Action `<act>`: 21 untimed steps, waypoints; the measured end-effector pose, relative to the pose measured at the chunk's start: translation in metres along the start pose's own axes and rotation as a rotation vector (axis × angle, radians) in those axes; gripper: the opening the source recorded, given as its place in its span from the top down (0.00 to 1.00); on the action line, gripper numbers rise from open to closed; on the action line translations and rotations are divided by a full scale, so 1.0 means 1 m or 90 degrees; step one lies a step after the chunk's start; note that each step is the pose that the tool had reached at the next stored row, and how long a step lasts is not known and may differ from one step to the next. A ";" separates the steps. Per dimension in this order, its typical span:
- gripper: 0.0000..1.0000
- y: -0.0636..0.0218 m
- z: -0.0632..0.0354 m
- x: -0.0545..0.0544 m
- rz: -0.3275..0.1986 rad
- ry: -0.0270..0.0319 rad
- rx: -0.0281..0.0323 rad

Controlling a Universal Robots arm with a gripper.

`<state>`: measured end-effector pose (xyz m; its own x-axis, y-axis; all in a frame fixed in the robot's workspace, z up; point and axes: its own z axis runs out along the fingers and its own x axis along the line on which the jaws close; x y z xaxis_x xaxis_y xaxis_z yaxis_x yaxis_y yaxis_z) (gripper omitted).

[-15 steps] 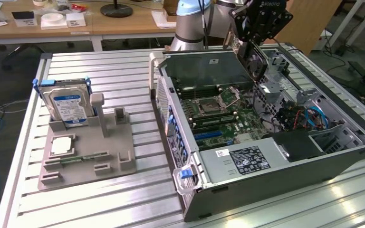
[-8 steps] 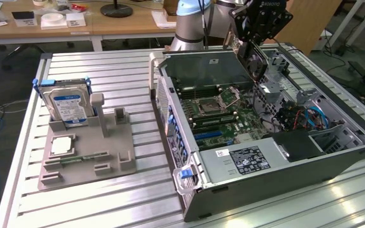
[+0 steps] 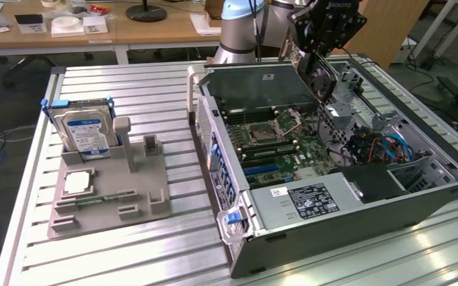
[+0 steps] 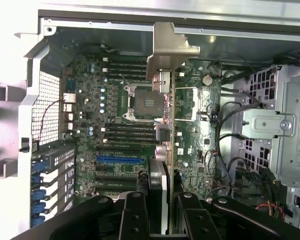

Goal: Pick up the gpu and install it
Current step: 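Insert the gpu into the slot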

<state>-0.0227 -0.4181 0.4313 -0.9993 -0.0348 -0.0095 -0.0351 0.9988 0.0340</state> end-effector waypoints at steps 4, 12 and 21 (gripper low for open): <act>0.73 0.0000 0.0000 0.000 -0.026 0.0009 -0.0005; 0.73 0.0000 0.0000 0.000 -0.084 0.0028 -0.0018; 0.73 0.0000 0.0000 0.000 -0.144 0.0049 -0.0029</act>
<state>-0.0228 -0.4181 0.4314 -0.9661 -0.2581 -0.0098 -0.2583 0.9654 0.0363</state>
